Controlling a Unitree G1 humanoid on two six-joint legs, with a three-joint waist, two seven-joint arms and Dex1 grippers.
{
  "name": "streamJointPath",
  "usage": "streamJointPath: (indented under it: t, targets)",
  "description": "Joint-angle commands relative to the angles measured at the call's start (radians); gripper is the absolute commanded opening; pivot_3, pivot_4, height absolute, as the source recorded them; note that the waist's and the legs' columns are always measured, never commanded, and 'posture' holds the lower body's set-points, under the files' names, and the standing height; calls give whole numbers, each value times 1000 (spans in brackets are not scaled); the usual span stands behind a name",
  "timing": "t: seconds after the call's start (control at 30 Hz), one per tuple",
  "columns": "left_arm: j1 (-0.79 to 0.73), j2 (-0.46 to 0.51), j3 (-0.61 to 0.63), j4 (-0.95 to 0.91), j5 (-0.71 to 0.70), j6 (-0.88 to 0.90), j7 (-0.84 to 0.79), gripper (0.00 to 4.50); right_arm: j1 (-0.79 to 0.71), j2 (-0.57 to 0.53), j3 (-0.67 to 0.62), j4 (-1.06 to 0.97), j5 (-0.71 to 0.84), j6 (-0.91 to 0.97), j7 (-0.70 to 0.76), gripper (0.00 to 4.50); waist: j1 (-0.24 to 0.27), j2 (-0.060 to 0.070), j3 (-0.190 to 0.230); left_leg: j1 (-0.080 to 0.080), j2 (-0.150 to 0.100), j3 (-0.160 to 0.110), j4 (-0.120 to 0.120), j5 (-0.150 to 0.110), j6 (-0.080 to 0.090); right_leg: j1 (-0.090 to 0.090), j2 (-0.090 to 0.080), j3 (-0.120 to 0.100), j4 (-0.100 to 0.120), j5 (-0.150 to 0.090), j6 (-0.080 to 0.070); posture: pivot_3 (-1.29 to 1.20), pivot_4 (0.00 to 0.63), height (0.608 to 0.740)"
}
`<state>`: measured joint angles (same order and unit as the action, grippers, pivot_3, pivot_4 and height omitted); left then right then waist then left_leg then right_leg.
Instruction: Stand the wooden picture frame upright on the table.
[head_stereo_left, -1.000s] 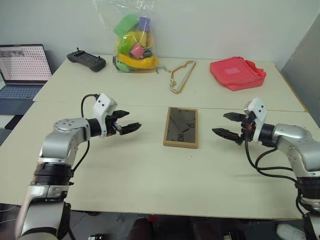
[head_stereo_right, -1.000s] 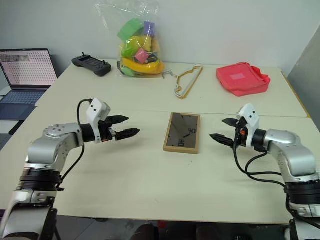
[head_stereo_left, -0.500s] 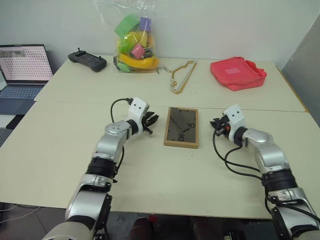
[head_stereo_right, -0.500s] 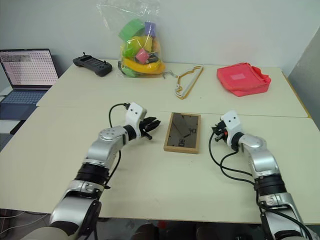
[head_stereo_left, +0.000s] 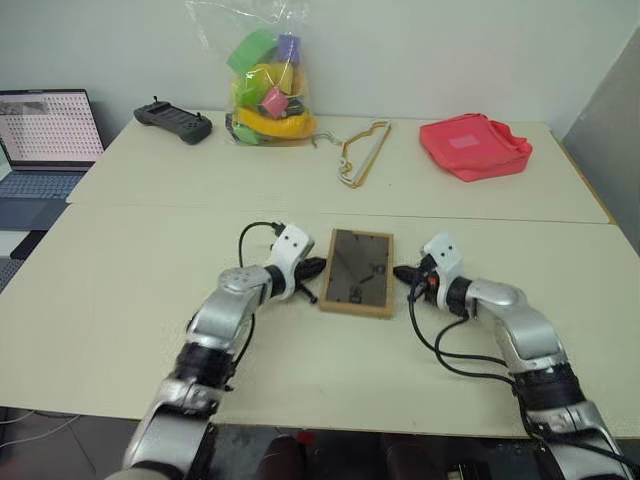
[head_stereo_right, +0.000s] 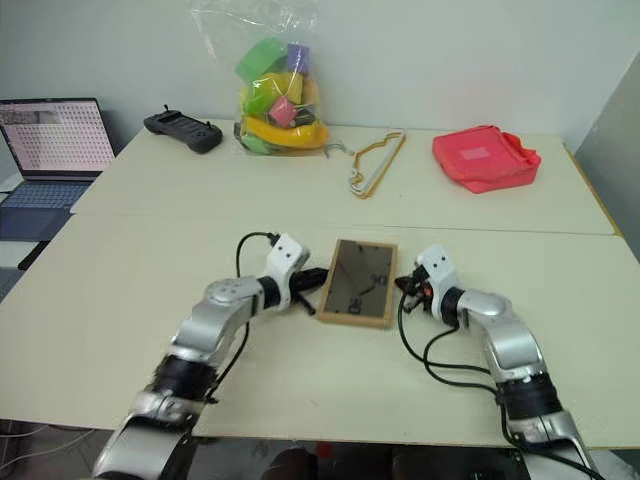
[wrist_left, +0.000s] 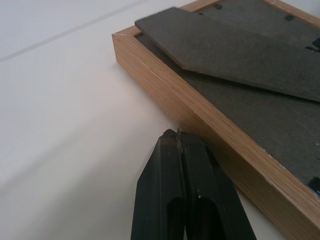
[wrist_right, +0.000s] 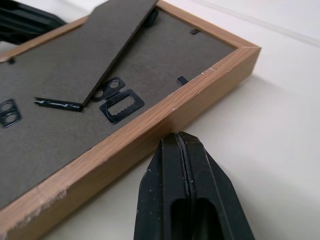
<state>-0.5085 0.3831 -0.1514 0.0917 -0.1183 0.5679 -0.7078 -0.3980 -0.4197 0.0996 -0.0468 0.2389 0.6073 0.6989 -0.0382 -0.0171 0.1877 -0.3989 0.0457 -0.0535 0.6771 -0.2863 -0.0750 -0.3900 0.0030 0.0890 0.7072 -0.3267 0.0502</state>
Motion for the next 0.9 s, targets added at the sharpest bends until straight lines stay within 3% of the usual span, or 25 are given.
streamJointPath:
  t: [0.03, 0.23, 0.4, 0.5, 0.63, 0.73, 0.9]
  targets:
    - [59, 42, -36, -221, -61, 114, -62, 13, 24, -42, -5, -183, 69, 82, 42, 0, 3, 0, 0, 0, 0, 0, 1, -1, 1, 0, 0, 0, 1, 0, 0, 0, 150, 740]
    - [167, 189, -39, -385, -82, 210, -123, 13, 111, -155, -9, -248, 49, 108, 55, 0, 5, 0, 0, 2, -1, -1, 2, 0, 1, 2, 0, -1, 4, 0, 0, 0, 150, 740]
    - [170, 286, 22, -264, -59, 115, -133, 13, 118, -227, -17, -195, 8, 42, 66, 0, 4, 0, 0, 4, -1, 0, 2, -1, 1, 2, 1, 1, 4, 0, 0, 0, 150, 740]
    - [151, 307, 104, -231, -175, 186, -192, 13, 111, -257, -17, -165, 4, -14, 98, 0, -2, 0, 0, 5, 0, 0, 1, -1, 2, 2, 3, 1, 4, 0, 0, 0, 150, 740]
    - [95, 337, 217, -188, -494, 702, -324, 901, 86, -282, 20, -111, -29, -126, 156, 0, -7, 0, 0, 4, 0, 0, 1, -1, 2, 1, 3, 1, 3, 0, 0, 0, 150, 740]
    - [0, 297, 294, -71, -564, 944, -288, 1415, 70, -278, 38, -75, -49, -165, 172, 0, -11, 0, 0, 3, 0, -1, 1, -1, 2, 1, 3, 1, 3, 0, 0, 0, 150, 740]
    - [-76, 276, 244, 21, -624, 1047, -251, 2366, 53, -255, 71, -42, -76, -194, 177, 0, -13, -2, 1, 3, 0, -3, 2, -1, 2, 2, 3, -1, 5, 0, 0, 0, 150, 740]
